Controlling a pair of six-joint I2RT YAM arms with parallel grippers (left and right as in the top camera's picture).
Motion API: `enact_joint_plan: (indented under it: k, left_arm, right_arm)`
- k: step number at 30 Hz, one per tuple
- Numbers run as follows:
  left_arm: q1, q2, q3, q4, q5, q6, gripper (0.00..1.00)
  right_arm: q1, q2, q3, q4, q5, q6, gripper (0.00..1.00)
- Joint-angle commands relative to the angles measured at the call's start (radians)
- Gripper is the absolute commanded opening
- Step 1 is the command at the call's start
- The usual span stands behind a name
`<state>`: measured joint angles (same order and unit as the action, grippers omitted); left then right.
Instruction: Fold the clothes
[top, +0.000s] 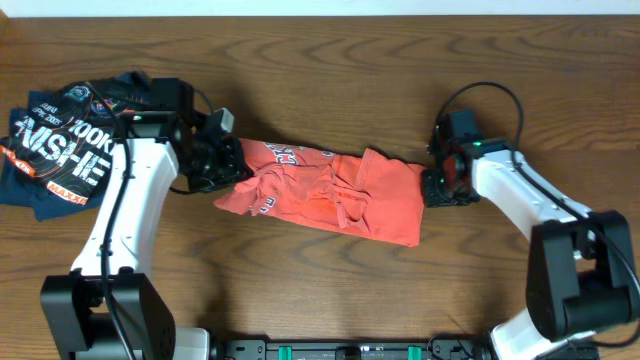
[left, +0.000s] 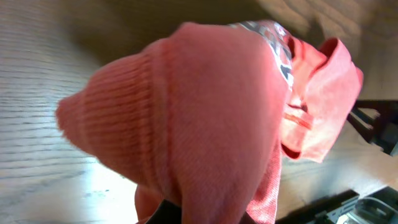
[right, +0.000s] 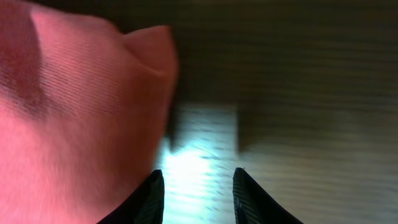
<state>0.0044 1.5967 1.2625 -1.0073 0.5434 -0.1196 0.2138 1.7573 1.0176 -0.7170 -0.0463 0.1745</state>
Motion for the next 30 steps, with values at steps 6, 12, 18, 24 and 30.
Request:
enact_joint_plan:
  k: [6, 12, 18, 24, 30]
  left_arm:
    - [-0.146, -0.013, 0.019, -0.005, 0.068, -0.063, 0.06]
    - [-0.253, -0.013, 0.039, 0.016, 0.071, -0.104, 0.06]
    - [-0.336, -0.013, 0.061, 0.122, 0.071, -0.178, 0.06]
    - [-0.415, -0.013, 0.060, 0.229, 0.069, -0.253, 0.06]
    - [-0.493, -0.011, 0.060, 0.247, 0.005, -0.261, 0.06]
  right_arm:
    - [0.063, 0.079, -0.007, 0.045, -0.022, 0.020, 0.35]
    - [0.070, 0.079, -0.007, 0.051, -0.022, 0.027, 0.35]
    - [0.077, 0.079, -0.007, 0.045, -0.022, 0.031, 0.35]
    - [0.106, 0.079, -0.007, 0.045, -0.022, 0.031, 0.35]
    - [0.126, 0.079, -0.007, 0.045, -0.022, 0.031, 0.35]
